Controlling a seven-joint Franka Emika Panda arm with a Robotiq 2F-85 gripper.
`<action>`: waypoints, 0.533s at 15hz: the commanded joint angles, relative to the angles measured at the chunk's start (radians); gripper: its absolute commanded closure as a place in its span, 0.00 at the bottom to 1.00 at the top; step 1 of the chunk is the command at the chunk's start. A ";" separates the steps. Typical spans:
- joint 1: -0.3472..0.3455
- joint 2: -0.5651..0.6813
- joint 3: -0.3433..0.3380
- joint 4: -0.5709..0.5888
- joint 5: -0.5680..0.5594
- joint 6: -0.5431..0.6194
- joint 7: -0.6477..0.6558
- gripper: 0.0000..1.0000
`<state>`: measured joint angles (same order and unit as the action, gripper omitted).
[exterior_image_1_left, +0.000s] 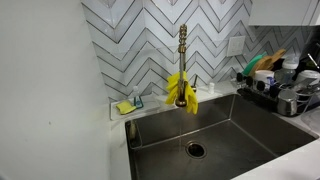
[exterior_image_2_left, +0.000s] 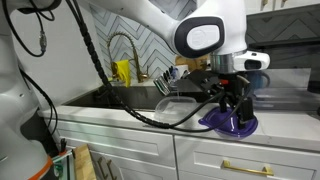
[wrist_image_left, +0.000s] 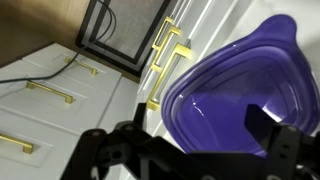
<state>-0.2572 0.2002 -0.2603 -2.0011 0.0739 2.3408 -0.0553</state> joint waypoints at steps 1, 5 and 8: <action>-0.009 0.079 -0.001 0.057 0.016 -0.042 0.117 0.02; -0.023 0.119 0.009 0.096 0.079 -0.075 0.158 0.40; -0.030 0.139 0.014 0.122 0.120 -0.106 0.172 0.64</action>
<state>-0.2641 0.3128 -0.2616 -1.9196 0.1486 2.2880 0.0965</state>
